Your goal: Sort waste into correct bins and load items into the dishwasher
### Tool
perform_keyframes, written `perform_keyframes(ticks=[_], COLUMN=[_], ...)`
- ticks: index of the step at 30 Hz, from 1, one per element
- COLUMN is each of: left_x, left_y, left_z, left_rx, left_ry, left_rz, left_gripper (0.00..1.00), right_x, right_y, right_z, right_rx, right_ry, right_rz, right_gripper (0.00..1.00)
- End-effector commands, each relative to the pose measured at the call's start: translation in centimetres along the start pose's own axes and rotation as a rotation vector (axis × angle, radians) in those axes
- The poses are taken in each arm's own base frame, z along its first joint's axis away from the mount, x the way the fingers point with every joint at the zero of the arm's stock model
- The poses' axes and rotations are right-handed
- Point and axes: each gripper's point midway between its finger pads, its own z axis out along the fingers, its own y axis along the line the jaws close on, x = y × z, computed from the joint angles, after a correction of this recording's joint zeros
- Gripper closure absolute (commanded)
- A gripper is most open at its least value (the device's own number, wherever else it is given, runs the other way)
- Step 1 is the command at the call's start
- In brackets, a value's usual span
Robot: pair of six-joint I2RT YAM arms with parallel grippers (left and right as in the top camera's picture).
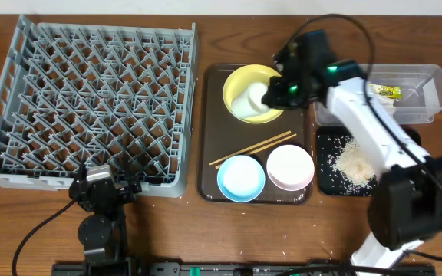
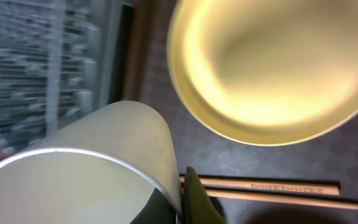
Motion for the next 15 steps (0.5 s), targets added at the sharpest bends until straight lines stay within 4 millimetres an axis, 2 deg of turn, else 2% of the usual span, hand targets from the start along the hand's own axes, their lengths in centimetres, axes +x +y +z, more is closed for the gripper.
perform_keyframes(ticks=[1,7,15], left_x=[1.7,1.0,-3.8], left_y=[-0.2,-1.2,-3.3], left_z=[0.2,0.1,-0.2], left_rx=[0.013,0.068,0.195], left_ry=[0.038,0.034,0.072], left_rz=[0.009,-0.255,-0.361], left_gripper=[0.11,0.10,0.10], right_x=[0.0,-0.3,-0.4], right_y=[2.5,2.0,3.4], right_z=[-1.4,-1.7,-1.7], right_rx=[-0.180,-0.181,-0.244], right_ry=[0.016,0.005,0.004], right_rz=[-0.068,-0.059,-0.088], right_gripper=[0.99,0.99,0.99])
